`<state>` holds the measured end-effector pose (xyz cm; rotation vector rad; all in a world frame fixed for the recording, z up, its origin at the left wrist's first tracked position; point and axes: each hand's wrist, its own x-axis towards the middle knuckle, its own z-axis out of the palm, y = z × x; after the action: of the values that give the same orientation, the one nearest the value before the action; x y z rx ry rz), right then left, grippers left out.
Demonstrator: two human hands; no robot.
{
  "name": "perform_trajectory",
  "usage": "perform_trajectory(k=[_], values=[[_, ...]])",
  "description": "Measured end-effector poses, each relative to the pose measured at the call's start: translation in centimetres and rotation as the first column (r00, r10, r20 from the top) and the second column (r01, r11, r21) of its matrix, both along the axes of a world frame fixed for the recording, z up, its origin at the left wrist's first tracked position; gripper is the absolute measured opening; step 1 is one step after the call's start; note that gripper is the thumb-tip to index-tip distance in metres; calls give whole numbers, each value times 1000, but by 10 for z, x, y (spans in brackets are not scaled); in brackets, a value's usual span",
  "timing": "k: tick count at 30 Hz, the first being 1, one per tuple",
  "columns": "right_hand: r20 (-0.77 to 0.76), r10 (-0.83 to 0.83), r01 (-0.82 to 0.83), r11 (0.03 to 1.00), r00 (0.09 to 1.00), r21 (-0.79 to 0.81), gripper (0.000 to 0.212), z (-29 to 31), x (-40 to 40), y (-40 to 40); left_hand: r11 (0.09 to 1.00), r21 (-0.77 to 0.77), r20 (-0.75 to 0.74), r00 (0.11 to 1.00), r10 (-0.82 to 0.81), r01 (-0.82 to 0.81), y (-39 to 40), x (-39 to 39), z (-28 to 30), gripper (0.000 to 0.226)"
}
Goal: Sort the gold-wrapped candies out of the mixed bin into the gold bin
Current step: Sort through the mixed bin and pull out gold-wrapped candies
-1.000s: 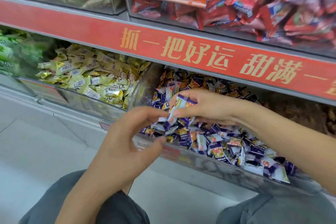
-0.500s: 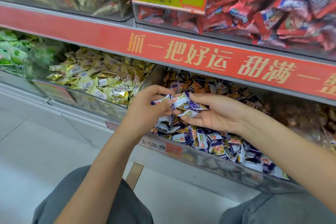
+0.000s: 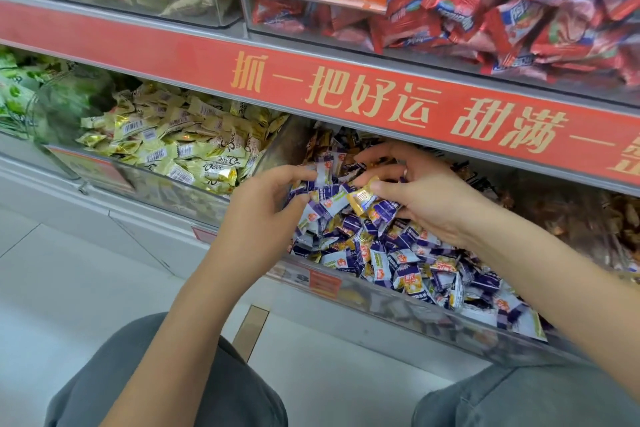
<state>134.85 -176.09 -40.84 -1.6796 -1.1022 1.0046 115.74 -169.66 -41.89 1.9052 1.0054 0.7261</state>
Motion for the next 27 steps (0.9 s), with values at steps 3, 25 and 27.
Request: perform_trajectory(k=[3, 25, 27], values=[[133, 81, -87, 996, 988, 37, 27, -2, -6, 1, 999, -30, 35, 999, 11, -10, -6, -14, 2, 25], [698, 676, -678, 629, 236, -380, 10, -44, -36, 32, 992, -14, 9, 992, 124, -124, -12, -45, -5, 20], [547, 641, -623, 740, 538, -254, 21, -28, -22, 36, 994, 9, -9, 994, 113, -113, -11, -47, -8, 20]])
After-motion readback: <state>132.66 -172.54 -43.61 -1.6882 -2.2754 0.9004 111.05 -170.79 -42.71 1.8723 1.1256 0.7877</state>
